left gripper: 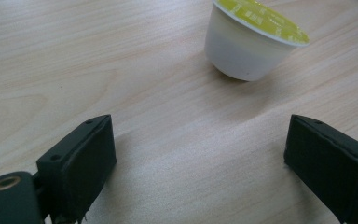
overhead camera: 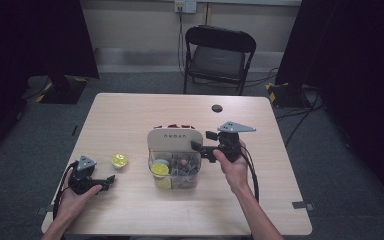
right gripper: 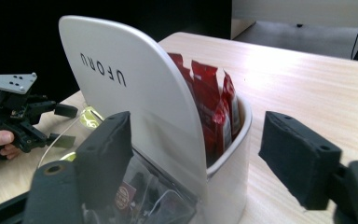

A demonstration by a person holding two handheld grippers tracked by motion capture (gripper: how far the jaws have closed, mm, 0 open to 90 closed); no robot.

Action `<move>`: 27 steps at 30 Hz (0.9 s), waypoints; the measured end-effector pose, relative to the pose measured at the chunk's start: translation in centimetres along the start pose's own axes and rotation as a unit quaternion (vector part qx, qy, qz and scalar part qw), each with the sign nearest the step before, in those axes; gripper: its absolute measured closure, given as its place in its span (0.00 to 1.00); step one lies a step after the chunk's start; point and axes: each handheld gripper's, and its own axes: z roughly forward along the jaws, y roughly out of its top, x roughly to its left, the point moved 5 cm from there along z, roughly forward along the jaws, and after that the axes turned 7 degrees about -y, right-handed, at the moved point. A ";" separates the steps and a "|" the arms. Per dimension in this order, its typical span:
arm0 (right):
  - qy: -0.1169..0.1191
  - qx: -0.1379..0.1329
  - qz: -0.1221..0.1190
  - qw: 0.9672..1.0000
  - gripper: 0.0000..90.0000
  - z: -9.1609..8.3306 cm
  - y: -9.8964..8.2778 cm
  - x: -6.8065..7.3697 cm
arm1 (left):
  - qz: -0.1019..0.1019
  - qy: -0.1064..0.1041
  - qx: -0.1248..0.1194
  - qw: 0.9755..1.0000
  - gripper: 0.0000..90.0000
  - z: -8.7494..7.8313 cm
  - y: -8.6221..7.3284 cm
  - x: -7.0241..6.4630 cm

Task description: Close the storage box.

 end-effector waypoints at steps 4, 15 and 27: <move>0.000 0.002 0.001 1.000 0.30 0.2 0.2 0.0 | 0.000 -0.001 0.000 1.000 0.09 0.0 0.0 0.0; 0.017 0.014 -0.016 1.000 0.37 0.8 -0.1 1.3 | 0.000 0.000 0.000 1.000 0.09 0.0 0.0 0.0; 0.027 0.007 -0.009 1.000 0.43 0.2 -0.1 1.9 | 0.000 0.000 0.000 1.000 0.09 0.0 0.0 0.0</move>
